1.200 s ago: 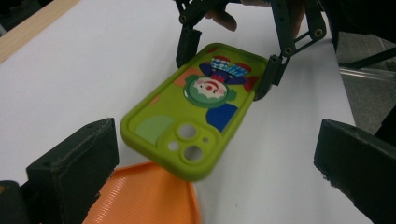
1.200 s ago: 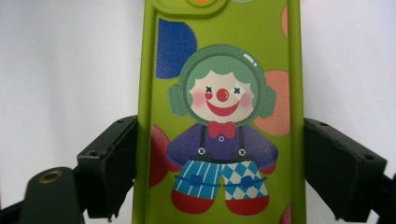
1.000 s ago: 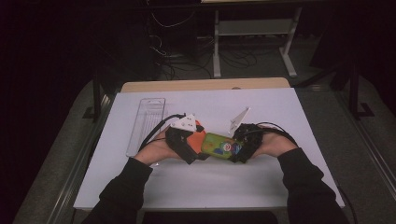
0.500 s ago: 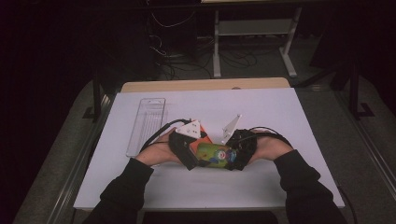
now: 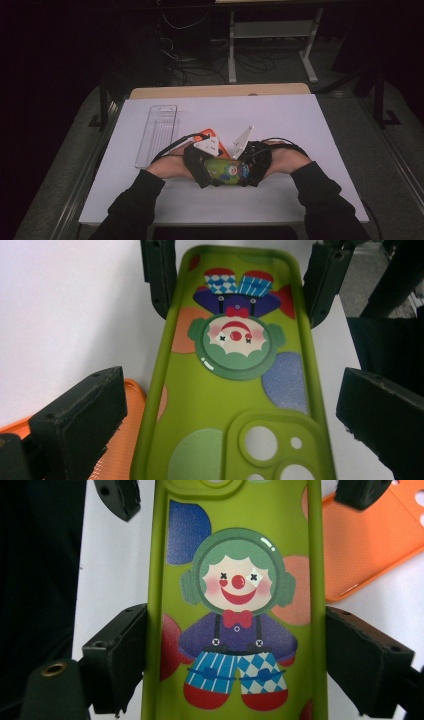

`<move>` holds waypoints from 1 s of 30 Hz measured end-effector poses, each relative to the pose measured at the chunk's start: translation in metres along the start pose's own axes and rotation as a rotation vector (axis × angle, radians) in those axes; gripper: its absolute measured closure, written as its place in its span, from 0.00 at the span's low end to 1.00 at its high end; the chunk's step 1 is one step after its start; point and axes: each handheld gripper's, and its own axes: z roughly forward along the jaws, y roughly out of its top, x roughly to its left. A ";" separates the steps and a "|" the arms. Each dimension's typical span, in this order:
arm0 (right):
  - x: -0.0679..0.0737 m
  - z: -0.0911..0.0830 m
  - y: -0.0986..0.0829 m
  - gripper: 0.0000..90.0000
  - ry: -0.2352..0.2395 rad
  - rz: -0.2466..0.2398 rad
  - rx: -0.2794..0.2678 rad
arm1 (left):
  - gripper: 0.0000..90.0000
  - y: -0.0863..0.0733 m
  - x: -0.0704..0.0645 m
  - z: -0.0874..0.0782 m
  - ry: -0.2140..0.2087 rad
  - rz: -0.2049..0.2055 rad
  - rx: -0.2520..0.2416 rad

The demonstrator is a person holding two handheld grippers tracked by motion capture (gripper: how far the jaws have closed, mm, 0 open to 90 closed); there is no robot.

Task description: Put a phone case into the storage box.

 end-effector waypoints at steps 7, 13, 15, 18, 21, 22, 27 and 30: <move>0.001 -0.003 0.001 0.17 0.001 -0.006 -0.013 | 0.00 -0.001 -0.002 0.007 -0.012 0.005 0.031; 0.001 -0.005 0.000 0.17 0.001 -0.006 -0.017 | 0.03 -0.003 -0.001 0.007 -0.012 0.010 0.040; 0.001 -0.005 -0.001 0.17 0.001 -0.007 -0.017 | 0.05 -0.003 -0.001 0.006 -0.015 0.010 0.042; 0.001 -0.005 -0.001 0.17 0.003 -0.007 -0.015 | 0.08 -0.004 0.000 0.006 -0.018 0.011 0.039; 0.001 -0.004 0.000 0.17 0.007 -0.009 -0.014 | 0.14 -0.005 -0.001 0.006 -0.026 0.013 0.034; 0.001 -0.004 0.000 0.17 0.007 -0.010 -0.013 | 0.15 -0.005 -0.001 0.005 -0.029 0.015 0.035; 0.001 -0.004 -0.001 0.17 0.011 -0.012 -0.011 | 0.16 -0.006 -0.001 0.006 -0.038 0.015 0.036; 0.001 -0.004 -0.001 0.17 0.015 -0.013 -0.007 | 0.16 -0.006 0.000 0.007 -0.044 0.017 0.038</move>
